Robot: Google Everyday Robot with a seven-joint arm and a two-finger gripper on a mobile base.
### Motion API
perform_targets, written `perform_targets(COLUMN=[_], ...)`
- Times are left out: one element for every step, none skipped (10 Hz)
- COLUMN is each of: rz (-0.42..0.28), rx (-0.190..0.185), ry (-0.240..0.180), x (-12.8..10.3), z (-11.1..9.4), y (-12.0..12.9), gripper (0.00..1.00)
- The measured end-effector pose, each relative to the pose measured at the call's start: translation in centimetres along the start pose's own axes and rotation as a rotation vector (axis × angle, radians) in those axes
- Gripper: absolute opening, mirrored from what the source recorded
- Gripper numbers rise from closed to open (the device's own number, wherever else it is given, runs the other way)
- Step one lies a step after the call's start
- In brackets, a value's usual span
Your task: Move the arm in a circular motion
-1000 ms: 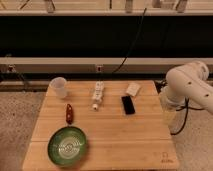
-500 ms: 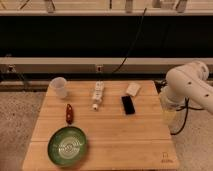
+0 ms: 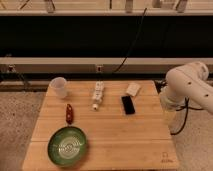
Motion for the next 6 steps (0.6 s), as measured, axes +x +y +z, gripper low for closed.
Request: perform_targets(rz=[-0.001,-0.002,-0.005,-0.005,-0.005,-0.006], rx=[-0.003,0.0,-0.005,-0.006,-0.007,-0.006], ry=[0.004,0.001,0.005,0.008,0.009,0.009], x=[-0.3,-0.7,-1.2,-1.5,-1.8,-1.9], z=[0.2,0.3,0.7,0.9,1.1,1.2], y=[-0.7,-1.8,-3.3,-4.6,-5.6,-6.1], gripper=[0.8,0.8,0.8,0.8,0.8,0.8])
